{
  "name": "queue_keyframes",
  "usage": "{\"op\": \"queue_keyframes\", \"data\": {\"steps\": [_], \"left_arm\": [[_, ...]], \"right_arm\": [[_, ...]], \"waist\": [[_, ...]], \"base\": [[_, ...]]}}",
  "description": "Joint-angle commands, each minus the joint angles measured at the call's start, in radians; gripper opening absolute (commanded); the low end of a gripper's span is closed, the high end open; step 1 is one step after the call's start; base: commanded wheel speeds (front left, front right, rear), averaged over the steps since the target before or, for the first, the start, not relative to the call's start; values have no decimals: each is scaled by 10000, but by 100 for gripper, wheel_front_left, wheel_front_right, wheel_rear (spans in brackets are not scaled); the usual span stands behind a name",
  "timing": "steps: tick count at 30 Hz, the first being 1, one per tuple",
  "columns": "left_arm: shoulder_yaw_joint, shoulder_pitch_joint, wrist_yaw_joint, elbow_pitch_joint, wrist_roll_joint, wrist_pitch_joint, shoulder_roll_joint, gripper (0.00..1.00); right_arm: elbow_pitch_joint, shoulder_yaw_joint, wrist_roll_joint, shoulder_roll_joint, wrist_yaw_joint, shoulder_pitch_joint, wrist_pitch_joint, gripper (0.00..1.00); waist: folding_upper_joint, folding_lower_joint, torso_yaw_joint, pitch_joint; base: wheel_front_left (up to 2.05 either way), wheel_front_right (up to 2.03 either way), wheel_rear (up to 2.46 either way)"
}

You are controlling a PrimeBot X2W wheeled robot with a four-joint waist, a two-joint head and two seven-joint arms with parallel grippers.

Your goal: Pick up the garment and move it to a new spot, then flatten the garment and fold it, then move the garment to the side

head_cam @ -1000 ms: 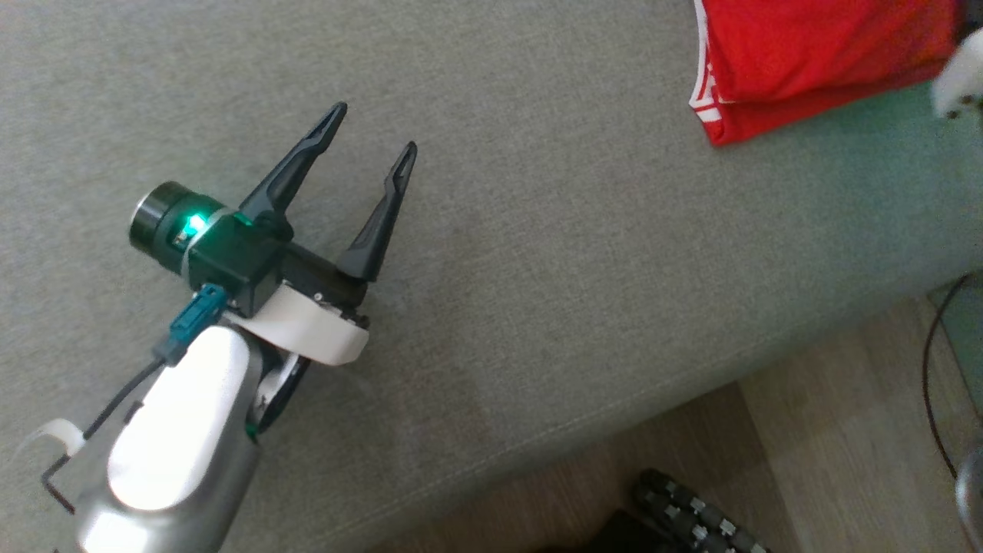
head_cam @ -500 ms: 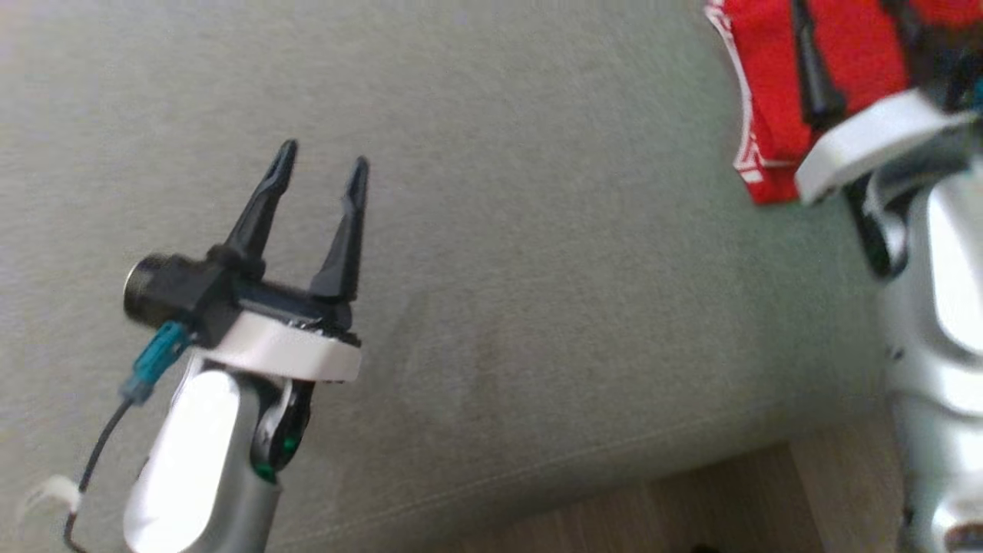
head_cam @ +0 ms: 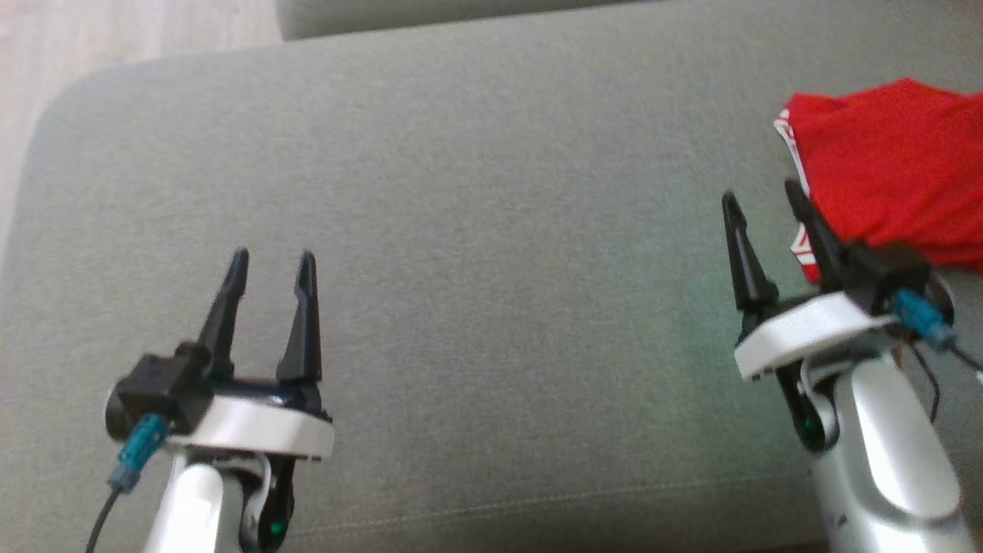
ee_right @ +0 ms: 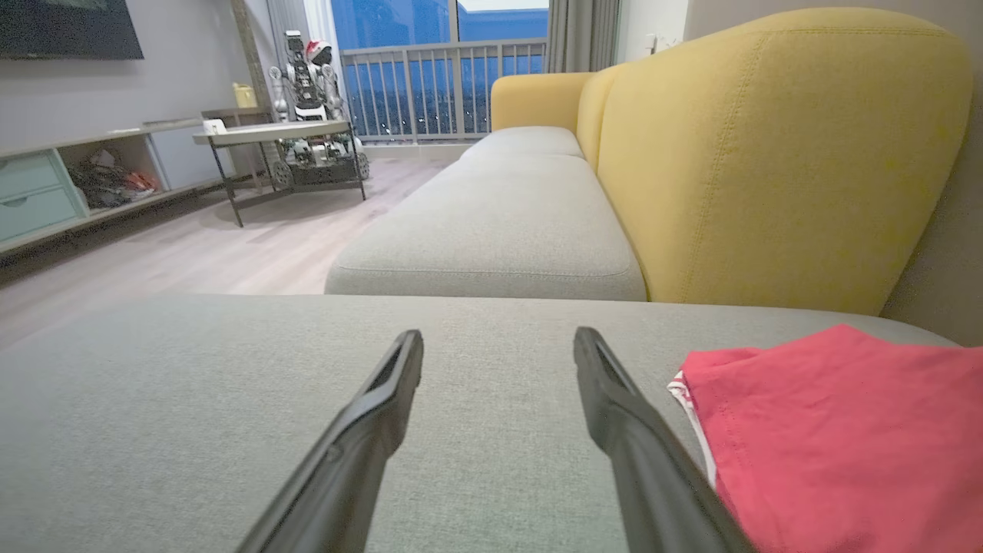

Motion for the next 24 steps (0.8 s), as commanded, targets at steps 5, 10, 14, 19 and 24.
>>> {"op": "queue_keyframes", "data": {"steps": [5, 10, 14, 19, 24], "left_arm": [[545, 197, -47, 5, -90, -51, -43, 100], [546, 622, 104, 85, -413, -51, -54, 100], [492, 762, 154, 182, -487, -51, -56, 100], [593, 705, 129, 48, -339, -51, -57, 100], [665, 751, 173, -9, -230, -51, -57, 100]], "right_arm": [[-470, 378, 700, 105, -4, 737, -421, 100], [-623, 471, 1158, 108, -4, 1495, -592, 100], [-890, 481, 1341, 109, -4, 1764, -619, 100], [-1116, 479, 1282, 109, -4, 1836, -622, 100], [-1166, 421, 1376, 109, -4, 1845, -623, 100]], "waist": [[0, 2, 494, -666], [0, 2, 585, -949], [0, 2, 599, -945], [0, 2, 593, -903], [0, 2, 573, -884]], "base": [[0, 0, 0], [0, 0, 0], [0, 0, 0], [0, 0, 0], [0, 0, 0]]}}
